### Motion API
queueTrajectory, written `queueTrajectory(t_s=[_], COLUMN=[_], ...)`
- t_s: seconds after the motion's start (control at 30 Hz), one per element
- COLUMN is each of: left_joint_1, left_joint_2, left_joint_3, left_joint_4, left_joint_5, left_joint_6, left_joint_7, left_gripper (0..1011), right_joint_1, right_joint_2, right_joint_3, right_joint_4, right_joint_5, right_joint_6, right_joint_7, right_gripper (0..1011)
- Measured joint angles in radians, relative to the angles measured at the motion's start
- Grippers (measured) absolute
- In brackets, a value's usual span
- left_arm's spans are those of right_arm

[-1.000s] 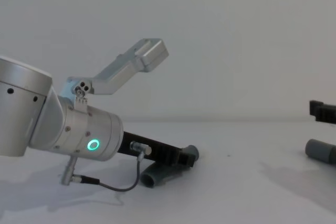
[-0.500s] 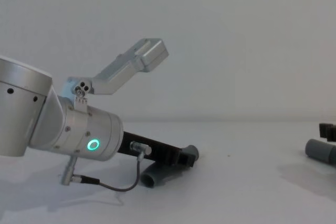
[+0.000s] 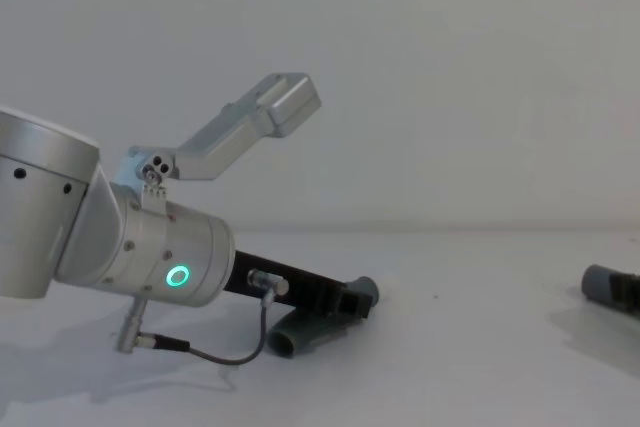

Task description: Use both hands to pick up one end of the pipe from the table, align the ends, and insert them.

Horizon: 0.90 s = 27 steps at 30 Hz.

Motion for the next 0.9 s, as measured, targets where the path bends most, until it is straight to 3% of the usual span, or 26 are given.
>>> queueTrajectory(t_s=[0.9], left_joint_1=[0.000], left_joint_2=[0.000], left_joint_3=[0.000], left_joint_4=[0.000], left_joint_5=[0.000], left_joint_6=[0.000], left_joint_7=[0.000], left_gripper=[368], right_joint_1=[0.077], right_joint_2=[-0.016], right_joint_3=[-0.014], right_joint_4=[0.124], right_joint_5=[-0.030], right_joint_6=[0.018], right_joint_7=[0.037], right_gripper=[1004])
